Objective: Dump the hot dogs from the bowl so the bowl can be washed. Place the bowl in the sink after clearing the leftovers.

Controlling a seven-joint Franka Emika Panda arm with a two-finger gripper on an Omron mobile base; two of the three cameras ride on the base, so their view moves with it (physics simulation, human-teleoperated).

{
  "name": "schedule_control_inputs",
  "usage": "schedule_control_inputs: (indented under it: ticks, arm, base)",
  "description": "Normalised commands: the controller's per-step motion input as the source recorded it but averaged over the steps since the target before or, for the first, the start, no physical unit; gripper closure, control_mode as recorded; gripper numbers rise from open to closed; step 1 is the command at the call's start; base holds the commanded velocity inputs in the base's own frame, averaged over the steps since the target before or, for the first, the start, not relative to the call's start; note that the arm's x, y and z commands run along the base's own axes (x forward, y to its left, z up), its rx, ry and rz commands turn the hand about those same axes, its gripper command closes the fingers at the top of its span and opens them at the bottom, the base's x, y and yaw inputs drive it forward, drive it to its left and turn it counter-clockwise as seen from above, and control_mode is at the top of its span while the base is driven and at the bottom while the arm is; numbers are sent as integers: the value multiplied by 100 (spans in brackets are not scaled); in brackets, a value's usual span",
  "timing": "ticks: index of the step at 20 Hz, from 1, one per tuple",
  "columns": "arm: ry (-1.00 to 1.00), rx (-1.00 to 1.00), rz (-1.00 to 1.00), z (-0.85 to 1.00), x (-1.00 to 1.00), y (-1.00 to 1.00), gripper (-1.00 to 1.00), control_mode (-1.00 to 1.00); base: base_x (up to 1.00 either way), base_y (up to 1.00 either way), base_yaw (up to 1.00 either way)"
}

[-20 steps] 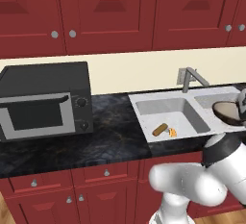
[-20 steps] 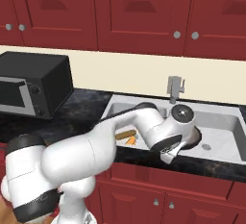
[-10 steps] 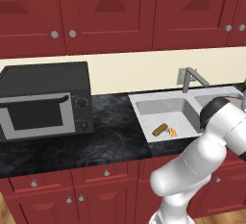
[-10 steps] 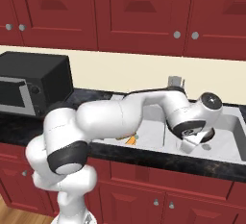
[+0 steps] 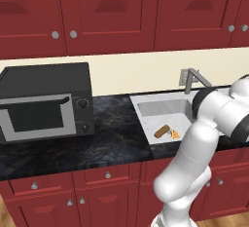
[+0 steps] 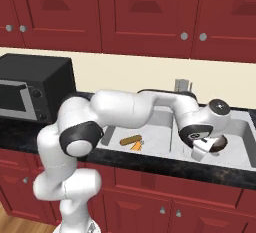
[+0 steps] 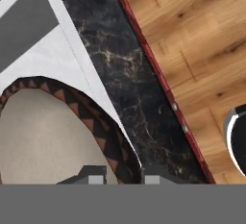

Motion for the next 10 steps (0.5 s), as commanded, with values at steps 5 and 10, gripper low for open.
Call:
schedule_control_inputs:
  ticks: [5, 10]
  arm:
    - [0, -9, -13, -39, 42, 0, 100, -100]
    - [0, -3, -13, -21, 39, 1, 100, -100]
  base:
    - [0, 0, 0]
    - [0, 0, 0]
